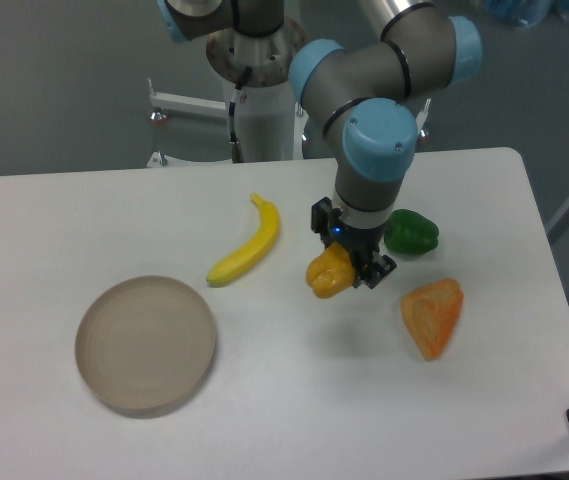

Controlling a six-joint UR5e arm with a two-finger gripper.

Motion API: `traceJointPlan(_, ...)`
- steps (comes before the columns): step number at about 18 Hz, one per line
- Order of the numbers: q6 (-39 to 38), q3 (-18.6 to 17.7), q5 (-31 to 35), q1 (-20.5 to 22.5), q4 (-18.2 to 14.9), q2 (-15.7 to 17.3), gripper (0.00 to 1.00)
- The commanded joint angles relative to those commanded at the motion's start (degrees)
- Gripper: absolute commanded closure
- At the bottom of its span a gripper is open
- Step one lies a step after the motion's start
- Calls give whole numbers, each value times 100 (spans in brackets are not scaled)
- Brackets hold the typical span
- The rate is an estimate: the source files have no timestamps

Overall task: Pick up the yellow pepper from the plate
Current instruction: 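Lift the yellow pepper off the plate and carry it toward the green pepper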

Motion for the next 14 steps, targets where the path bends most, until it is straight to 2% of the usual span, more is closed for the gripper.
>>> traceJointPlan(14,18,9,-97,36,9,53,88)
